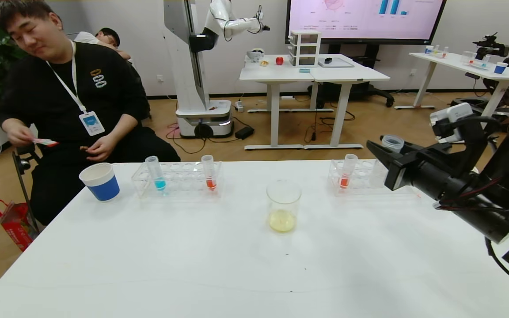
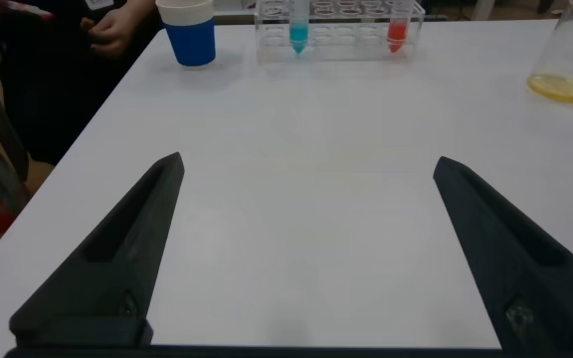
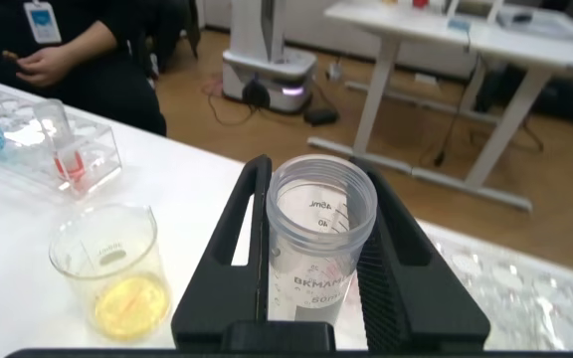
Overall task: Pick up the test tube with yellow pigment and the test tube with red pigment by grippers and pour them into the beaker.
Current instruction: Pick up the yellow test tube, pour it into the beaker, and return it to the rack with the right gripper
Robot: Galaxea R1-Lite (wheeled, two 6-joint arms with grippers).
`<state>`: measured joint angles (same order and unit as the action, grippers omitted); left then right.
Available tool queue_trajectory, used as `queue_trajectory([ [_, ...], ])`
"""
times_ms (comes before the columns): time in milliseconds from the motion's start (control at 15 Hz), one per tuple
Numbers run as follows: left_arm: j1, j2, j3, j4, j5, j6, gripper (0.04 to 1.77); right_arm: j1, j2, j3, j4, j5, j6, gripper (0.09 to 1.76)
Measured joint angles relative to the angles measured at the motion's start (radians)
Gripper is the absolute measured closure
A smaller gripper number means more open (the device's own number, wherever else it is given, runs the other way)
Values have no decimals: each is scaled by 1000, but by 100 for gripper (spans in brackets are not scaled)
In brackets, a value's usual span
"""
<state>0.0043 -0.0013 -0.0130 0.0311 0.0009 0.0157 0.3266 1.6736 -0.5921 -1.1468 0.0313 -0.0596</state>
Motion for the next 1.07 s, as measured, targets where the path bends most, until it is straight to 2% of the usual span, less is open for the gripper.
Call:
queue_trajectory([
  [133,0,0,0,0,0,0,6,-77,-95,-35,208,8,85,134],
  [333,0,0,0,0,0,0,6,-219,-173,-73,274,87,107,134],
  [533,0,0,0,0,0,0,6,-417,-157,-120,272,207,106,134],
  [733,0,0,0,0,0,-1,6,-606,-47,-214,247,288,104,134],
  [933,0,0,0,0,0,0,6,-719,111,-313,175,297,99,134],
  [1067,0,0,0,0,0,-1,6,-760,218,-362,107,296,83,134],
])
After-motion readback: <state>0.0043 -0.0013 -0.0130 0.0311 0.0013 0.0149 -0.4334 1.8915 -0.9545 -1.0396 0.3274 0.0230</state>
